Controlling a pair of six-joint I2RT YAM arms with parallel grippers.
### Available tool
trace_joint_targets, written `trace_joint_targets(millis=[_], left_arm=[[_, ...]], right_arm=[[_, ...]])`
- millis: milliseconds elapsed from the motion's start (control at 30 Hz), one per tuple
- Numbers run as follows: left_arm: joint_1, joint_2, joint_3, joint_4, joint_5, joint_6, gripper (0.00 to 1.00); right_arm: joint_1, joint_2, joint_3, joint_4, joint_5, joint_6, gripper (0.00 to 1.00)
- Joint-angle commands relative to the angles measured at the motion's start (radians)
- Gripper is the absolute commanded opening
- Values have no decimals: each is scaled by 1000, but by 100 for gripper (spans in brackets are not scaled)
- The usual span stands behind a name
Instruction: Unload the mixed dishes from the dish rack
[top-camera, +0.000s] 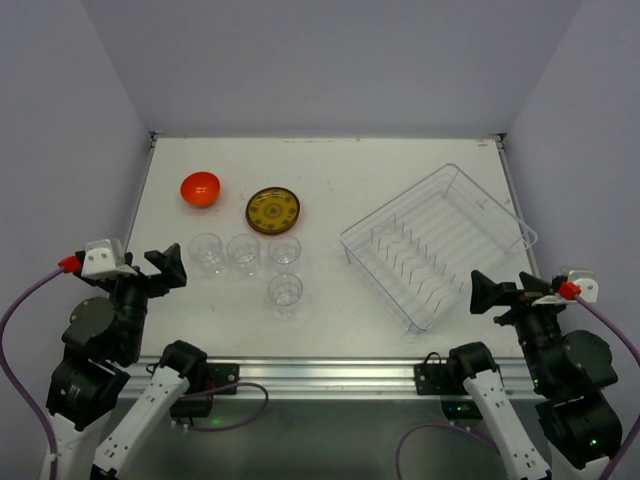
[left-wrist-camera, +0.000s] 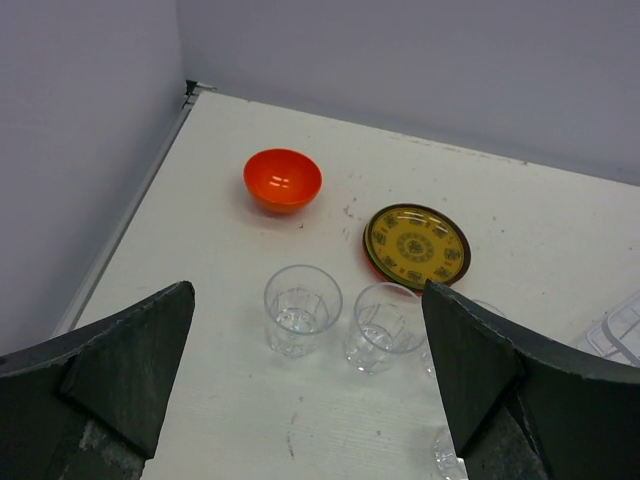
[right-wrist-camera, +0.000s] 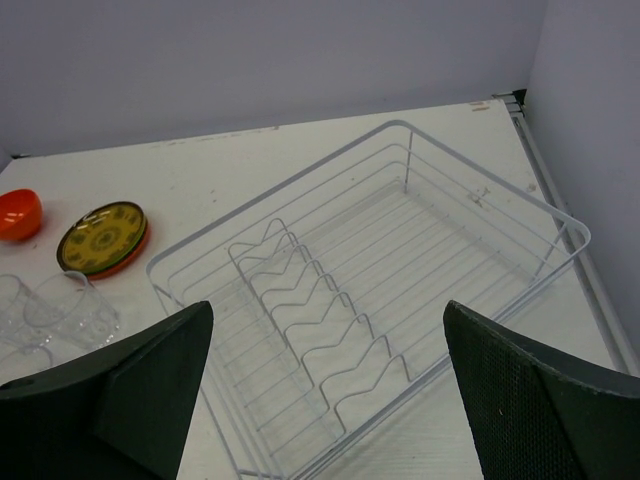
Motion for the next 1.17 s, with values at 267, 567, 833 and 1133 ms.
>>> trace_joint_targets(millis=[267, 567, 833, 1133], left_arm=[[-3, 9, 81, -72, 65, 14, 100], [-3, 23, 84, -70, 80, 19, 100], [-3, 28, 84, -70, 74, 22, 100], [-3, 24, 84, -67, 86, 25, 100]], right_arm=[[2, 13, -20, 10, 15, -26, 99], [3, 9, -31, 23, 61, -33, 99], [2, 21, -42, 36, 37, -25, 99], [3, 41, -51, 43, 20, -14, 99]])
